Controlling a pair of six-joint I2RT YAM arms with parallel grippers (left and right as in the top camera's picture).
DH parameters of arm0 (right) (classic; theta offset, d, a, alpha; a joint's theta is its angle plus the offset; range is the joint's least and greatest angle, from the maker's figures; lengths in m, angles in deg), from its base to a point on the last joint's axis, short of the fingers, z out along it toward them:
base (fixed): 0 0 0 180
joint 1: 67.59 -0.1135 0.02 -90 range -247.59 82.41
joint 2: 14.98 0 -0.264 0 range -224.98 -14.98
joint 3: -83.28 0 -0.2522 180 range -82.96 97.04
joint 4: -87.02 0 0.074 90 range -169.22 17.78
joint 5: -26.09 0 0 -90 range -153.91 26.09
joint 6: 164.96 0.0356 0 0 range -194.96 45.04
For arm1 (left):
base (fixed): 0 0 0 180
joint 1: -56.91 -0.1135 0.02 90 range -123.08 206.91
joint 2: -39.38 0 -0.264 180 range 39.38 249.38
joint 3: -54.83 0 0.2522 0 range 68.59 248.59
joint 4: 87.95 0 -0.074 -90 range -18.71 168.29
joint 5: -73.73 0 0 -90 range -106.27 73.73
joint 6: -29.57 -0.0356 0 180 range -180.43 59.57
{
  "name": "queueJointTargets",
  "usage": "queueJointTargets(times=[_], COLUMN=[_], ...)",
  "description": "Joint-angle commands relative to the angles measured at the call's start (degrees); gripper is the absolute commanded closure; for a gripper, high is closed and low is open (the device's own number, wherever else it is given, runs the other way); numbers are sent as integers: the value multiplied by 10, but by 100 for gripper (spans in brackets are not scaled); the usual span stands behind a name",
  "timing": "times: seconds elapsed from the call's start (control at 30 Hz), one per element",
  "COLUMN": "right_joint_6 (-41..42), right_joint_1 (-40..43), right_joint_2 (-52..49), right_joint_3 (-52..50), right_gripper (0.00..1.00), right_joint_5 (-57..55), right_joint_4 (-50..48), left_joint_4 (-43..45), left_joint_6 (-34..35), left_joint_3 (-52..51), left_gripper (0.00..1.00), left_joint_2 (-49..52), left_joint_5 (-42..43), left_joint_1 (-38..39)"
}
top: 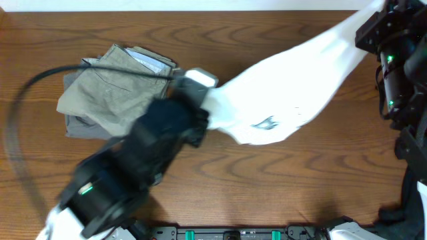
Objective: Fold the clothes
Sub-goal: 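Grasp T-shirt with left gripper and pull it leftward, stretching it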
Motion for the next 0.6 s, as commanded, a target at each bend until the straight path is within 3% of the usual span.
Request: queueJointTargets(times=[0.0,0.3,0.57], right_joint_6=[8,-24,-273], right_joint_1=[38,201,243], right_joint_2=[8,7,-3], right_joint_3=[5,5,5], right_gripper=[99,99,99], right_joint_5=[108,242,315], right_joint_4=[24,97,108], left_joint_4=[-24,-69,-18], left_joint_6=[-42,-76,-149], left_joint_3=[26,59,125], left_gripper=[94,94,94], left_joint_2=[-34,-55,-48], left_joint_5=[-40,-153,-158], left_joint_1=[-19,-47,-56])
